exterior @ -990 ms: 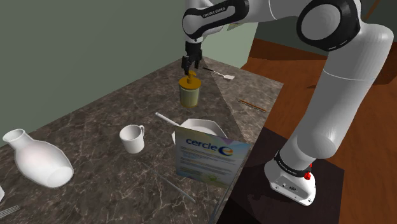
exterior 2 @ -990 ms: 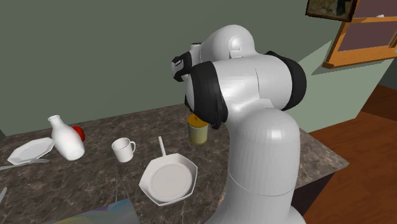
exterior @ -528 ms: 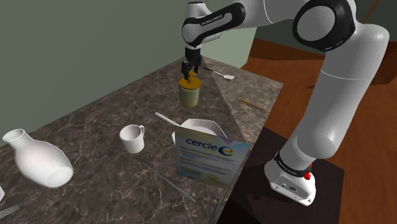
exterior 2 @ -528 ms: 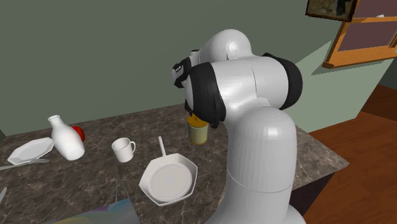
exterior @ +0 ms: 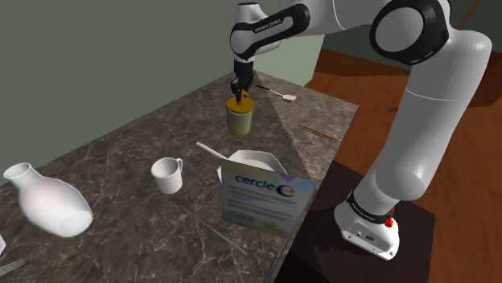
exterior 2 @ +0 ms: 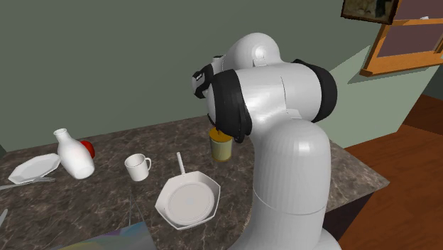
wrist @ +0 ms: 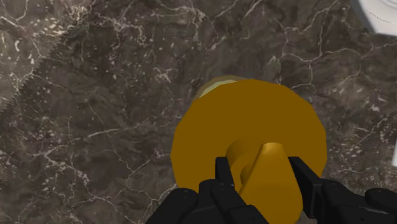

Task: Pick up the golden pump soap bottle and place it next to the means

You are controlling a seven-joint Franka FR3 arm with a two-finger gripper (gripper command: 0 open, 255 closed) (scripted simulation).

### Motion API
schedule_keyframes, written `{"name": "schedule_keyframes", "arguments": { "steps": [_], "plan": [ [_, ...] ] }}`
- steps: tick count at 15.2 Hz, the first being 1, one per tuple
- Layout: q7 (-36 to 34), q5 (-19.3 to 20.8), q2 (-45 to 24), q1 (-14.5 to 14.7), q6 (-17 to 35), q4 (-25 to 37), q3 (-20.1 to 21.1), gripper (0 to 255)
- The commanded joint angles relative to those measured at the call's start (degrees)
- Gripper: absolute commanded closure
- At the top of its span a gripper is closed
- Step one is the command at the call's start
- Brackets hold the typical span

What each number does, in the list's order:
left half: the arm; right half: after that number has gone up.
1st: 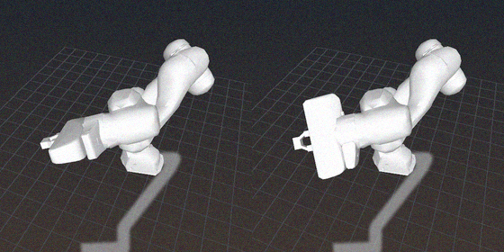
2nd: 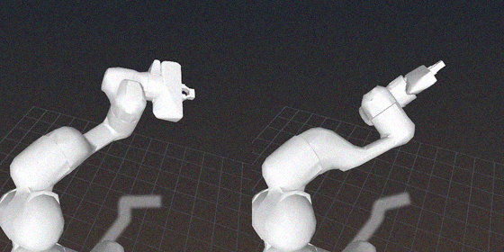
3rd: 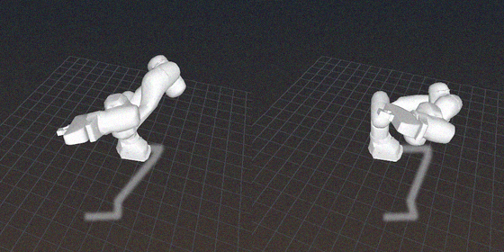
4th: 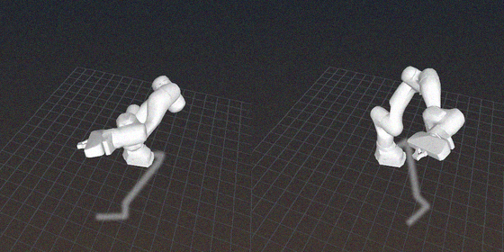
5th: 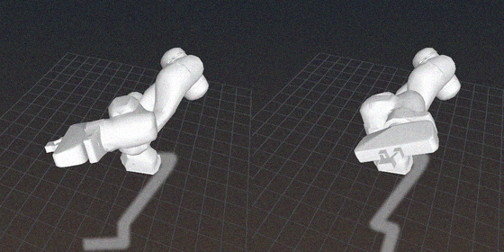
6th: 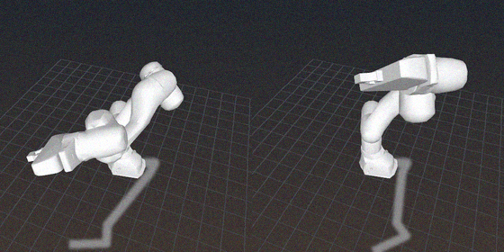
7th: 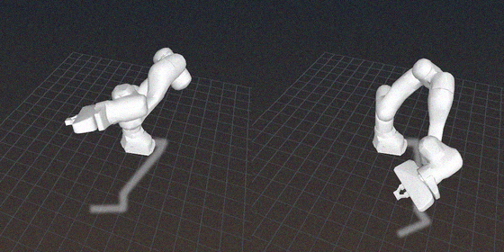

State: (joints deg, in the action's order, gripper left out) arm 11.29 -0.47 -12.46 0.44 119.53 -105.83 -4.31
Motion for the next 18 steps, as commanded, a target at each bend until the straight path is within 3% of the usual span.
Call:
{"name": "schedule_keyframes", "arguments": {
  "steps": [1,7,18],
  "plan": [
    [0.0,0.0,0.0,0.0,0.0,0.0,0.0,255],
    [0.0,0.0,0.0,0.0,0.0,0.0,0.0,255],
    [-0.1,0.2,2.2,0.0,-7.8,5.6,0.0,255]
  ]
}}
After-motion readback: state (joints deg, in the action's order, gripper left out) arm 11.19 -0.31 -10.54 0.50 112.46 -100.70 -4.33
